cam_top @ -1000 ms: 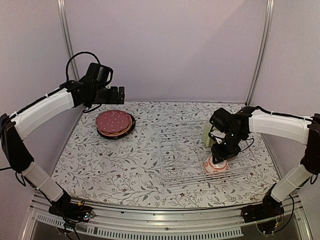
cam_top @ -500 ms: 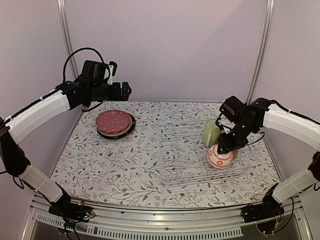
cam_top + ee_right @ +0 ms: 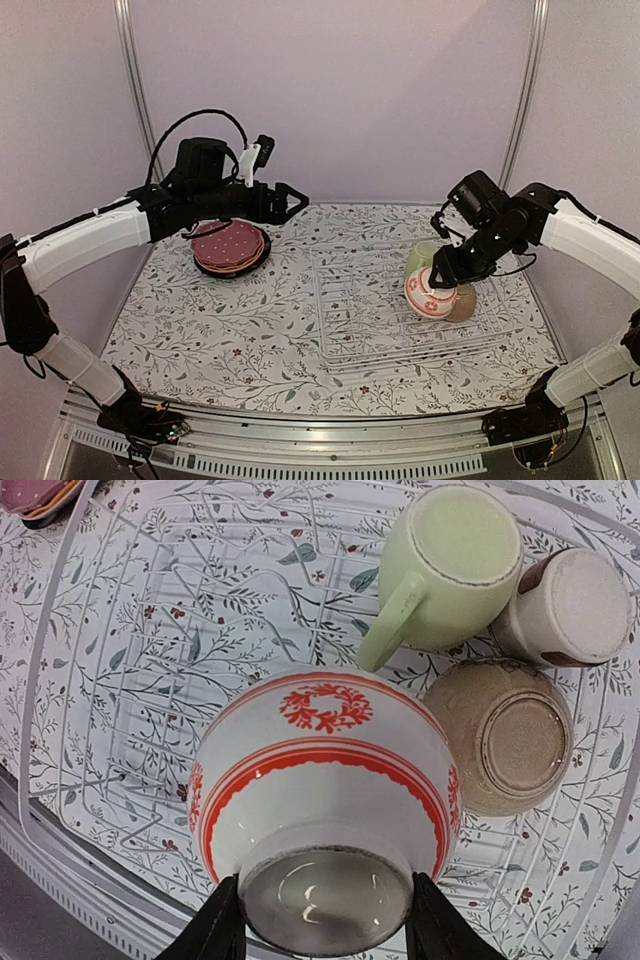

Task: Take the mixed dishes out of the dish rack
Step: Pass from the right arm to the left

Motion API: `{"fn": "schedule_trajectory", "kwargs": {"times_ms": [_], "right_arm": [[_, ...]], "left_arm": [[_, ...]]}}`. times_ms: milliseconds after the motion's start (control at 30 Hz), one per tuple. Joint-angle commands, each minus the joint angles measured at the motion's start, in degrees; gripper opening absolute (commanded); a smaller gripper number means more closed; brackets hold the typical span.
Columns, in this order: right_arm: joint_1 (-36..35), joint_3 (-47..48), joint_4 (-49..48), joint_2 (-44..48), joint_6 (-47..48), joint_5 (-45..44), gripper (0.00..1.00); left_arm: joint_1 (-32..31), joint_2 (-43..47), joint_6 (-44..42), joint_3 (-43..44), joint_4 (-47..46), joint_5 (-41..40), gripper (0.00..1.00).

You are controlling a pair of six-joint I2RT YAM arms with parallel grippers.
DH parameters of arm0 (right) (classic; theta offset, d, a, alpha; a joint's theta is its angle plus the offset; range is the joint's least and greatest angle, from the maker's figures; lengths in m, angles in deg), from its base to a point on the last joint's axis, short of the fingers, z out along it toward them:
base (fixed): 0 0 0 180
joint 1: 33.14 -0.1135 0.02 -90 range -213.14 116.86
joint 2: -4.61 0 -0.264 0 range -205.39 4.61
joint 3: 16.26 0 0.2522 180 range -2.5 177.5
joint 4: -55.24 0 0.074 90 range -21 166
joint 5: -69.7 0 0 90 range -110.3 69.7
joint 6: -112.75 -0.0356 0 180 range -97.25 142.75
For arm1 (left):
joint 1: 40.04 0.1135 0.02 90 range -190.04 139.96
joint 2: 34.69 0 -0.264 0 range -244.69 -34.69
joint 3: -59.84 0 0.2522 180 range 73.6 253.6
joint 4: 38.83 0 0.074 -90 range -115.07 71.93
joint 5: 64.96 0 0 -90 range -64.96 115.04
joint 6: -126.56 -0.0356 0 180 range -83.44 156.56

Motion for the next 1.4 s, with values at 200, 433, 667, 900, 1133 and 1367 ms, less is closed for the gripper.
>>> {"fn": "schedule_trajectory", "kwargs": {"times_ms": [200, 433, 667, 900, 1133, 1367], "right_arm": [[0.12, 8.32, -7.57, 1.20, -1.04, 5.52, 0.34], [-0.05, 11.34, -11.12, 1.14, -1.29, 9.31, 0.34], [-1.09, 14.79, -12.71, 0.61, -1.04, 10.31, 0.33], [-1.91, 16.51, -14.61, 0.35, -1.14, 11.86, 0.33], [-2.94, 17.09, -16.54, 0.34, -1.05, 12.65, 0.33], [-3.79, 17.01, -18.21, 0.09, -0.35, 13.84, 0.33]], "left_arm": [[-3.11, -2.80, 8.41, -3.79, -18.60, 24.11, 0.93], [-4.10, -6.41, 16.63, -4.03, -27.77, 32.40, 0.88], [-4.19, -11.40, 28.95, -4.46, -40.75, 38.69, 0.85], [-5.67, -15.55, 34.91, -2.80, -45.49, 41.00, 0.80], [-6.10, -18.01, 38.89, -1.97, -49.29, 42.32, 0.75], [-7.80, -20.80, 45.07, 0.22, -56.47, 45.25, 0.64]]}}
